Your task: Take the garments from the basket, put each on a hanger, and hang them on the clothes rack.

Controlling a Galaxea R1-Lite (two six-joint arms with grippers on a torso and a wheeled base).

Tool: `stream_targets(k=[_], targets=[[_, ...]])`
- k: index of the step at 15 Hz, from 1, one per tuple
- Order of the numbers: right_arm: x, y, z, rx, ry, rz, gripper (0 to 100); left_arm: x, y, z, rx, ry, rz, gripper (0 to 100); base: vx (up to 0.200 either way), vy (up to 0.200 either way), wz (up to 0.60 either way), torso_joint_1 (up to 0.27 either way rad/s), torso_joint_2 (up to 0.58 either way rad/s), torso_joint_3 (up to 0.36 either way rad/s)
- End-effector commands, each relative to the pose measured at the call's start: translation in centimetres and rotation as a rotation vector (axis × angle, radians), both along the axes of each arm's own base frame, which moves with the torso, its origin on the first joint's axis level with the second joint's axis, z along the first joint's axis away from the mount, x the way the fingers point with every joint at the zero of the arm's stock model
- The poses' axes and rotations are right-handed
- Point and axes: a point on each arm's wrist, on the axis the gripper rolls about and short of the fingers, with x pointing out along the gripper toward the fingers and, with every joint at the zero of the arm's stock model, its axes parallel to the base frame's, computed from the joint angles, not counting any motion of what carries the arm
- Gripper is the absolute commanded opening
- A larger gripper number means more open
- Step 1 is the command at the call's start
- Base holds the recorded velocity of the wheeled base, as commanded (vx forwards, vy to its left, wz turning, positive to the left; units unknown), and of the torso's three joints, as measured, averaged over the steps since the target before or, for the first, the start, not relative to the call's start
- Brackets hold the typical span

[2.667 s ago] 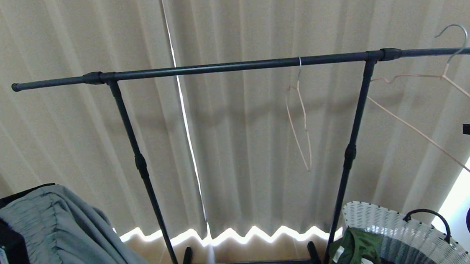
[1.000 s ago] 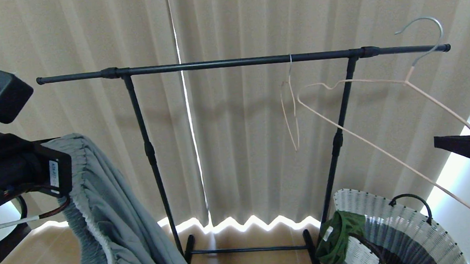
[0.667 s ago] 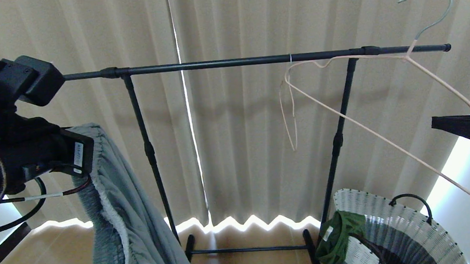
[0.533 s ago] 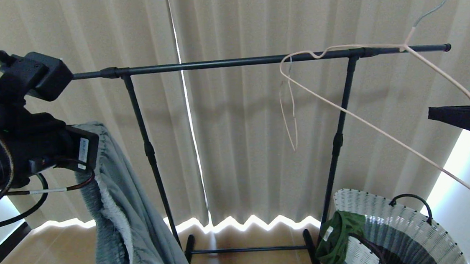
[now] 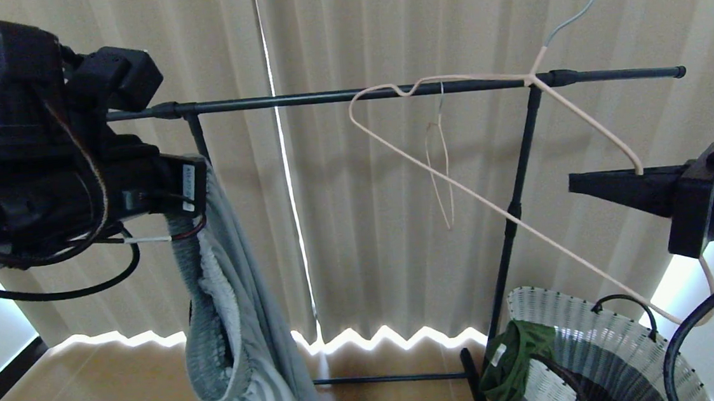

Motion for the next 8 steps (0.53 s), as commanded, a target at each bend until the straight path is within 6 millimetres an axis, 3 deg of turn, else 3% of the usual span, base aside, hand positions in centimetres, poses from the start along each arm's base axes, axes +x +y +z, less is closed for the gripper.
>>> stream_targets(k=[1, 3, 8], targets=[[-0.3, 1.4, -0.5, 0.014, 0.04, 0.06, 0, 1.4, -1.6, -0.3, -0.012, 0.01, -0.009, 0, 0.0, 0.0, 0.0, 0.0, 0.0, 0.0], [-1.1, 2.6, -1.0, 0.016, 0.066, 0.131, 0, 2.5, -2.3, -1.1, 0.015, 0.016, 0.059, 0, 0.0, 0.0, 0.0, 0.0, 0.0, 0.0], [-2.4, 3.9, -1.2, 0.056, 0.123, 0.205, 0, 3.2, -2.8, -1.6, 0.016, 0.01, 0.067, 0, 0.0, 0.0, 0.0, 0.0, 0.0, 0.0]])
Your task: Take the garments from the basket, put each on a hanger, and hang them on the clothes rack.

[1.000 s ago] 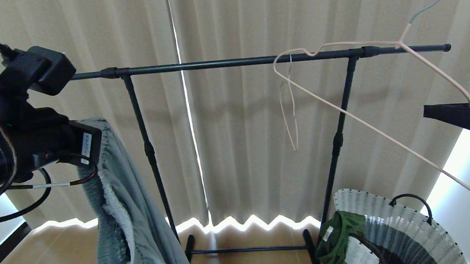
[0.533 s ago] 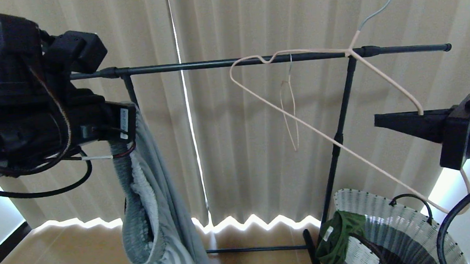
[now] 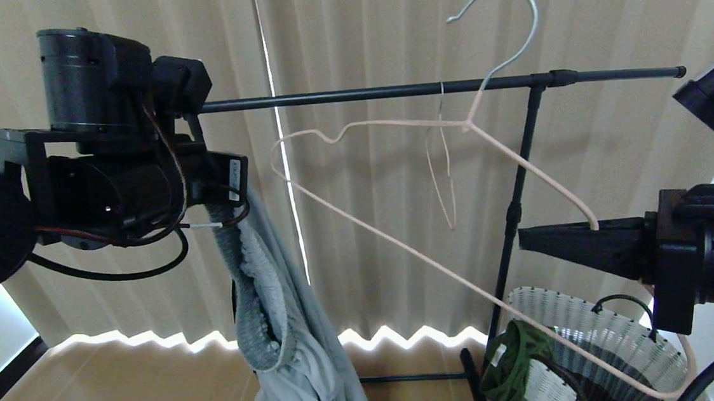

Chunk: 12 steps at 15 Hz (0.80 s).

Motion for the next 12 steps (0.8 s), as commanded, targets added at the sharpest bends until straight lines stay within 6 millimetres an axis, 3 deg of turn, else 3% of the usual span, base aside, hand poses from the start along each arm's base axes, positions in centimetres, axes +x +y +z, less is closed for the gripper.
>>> stream_targets(k=[1, 6, 12], targets=[[-0.4, 0.4, -0.3, -0.007, 0.008, 0.03, 0, 0.3, -0.1, -0.3, 0.003, 0.007, 0.003, 0, 0.0, 0.0, 0.0, 0.0, 0.0, 0.0], [-1.3, 0.5, -1.2, -0.026, 0.027, 0.066, 0, 1.8, 0.4, 0.0, 0.024, -0.014, 0.105, 0, 0.0, 0.0, 0.0, 0.0, 0.0, 0.0], [-1.7, 1.0, -1.3, -0.03, 0.03, 0.096, 0, 2.3, 0.2, 0.3, 0.016, -0.026, 0.107, 0, 0.0, 0.0, 0.0, 0.0, 0.0, 0.0]])
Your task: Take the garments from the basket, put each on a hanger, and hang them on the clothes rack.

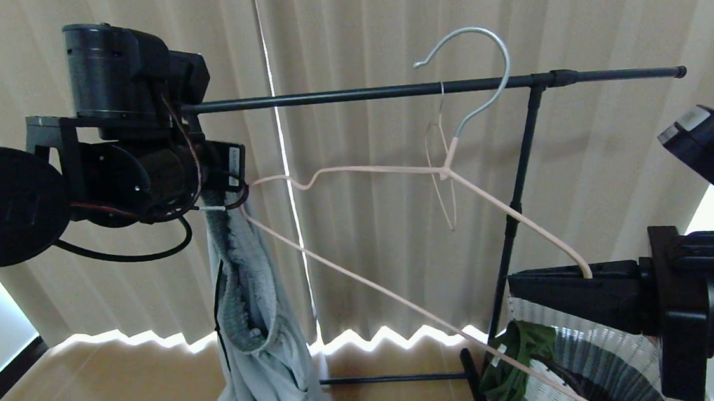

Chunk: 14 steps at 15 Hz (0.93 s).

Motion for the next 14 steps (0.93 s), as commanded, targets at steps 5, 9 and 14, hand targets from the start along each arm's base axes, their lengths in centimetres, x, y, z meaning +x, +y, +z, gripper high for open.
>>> stream_targets(k=[5, 9, 14], targets=[[-0.2, 0.32, -0.26, -0.008, 0.008, 0.019, 0, 0.12, -0.02, 0.24, -0.006, -0.009, 0.001, 0, 0.0, 0.0, 0.0, 0.0, 0.0, 0.0], [-0.57, 0.41, -0.27, -0.007, 0.007, 0.038, 0, 0.32, 0.33, 0.18, -0.003, -0.006, 0.013, 0, 0.0, 0.0, 0.0, 0.0, 0.0, 0.0], [-0.69, 0.67, -0.35, -0.011, 0.008, 0.052, 0, 0.93, 0.54, -0.2, 0.001, 0.003, 0.027, 0, 0.0, 0.0, 0.0, 0.0, 0.0, 0.0]])
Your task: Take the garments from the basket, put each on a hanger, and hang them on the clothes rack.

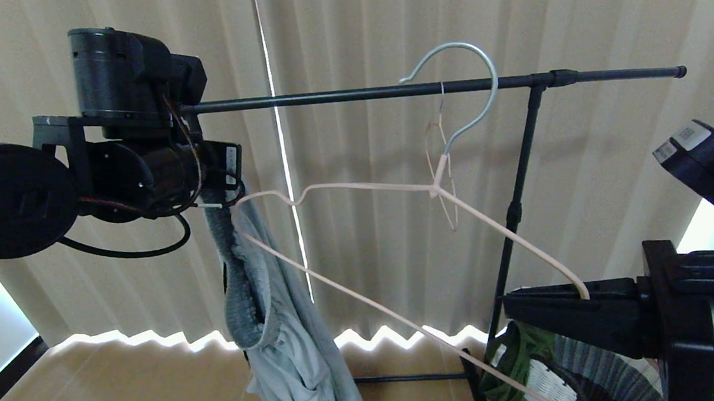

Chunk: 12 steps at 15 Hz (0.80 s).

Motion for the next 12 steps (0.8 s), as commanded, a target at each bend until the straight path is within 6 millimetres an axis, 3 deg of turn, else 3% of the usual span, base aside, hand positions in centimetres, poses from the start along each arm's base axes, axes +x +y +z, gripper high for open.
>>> stream_targets(k=[1, 7, 9, 12], targets=[[0.1, 0.3, -0.1, -0.005, 0.004, 0.004, 0, 0.0, 0.0, 0.0, 0.0, 0.001, 0.0, 0, 0.0, 0.0, 0.0, 0.0, 0.0, 0.0], [3.4, 3.6, -0.6, -0.055, 0.032, -0.037, 0, -1.4, -0.1, 1.0, 0.0, -0.019, -0.018, 0, 0.0, 0.0, 0.0, 0.0, 0.0, 0.0], [5.4, 4.9, -0.9, -0.086, 0.023, -0.124, 0, -1.5, 0.1, 1.0, 0.011, -0.017, 0.015, 0, 0.0, 0.0, 0.0, 0.0, 0.0, 0.0], [6.6, 6.0, -0.9, -0.056, 0.053, -0.182, 0, -1.4, 0.2, 0.9, 0.016, -0.013, 0.025, 0, 0.0, 0.0, 0.0, 0.0, 0.0, 0.0]])
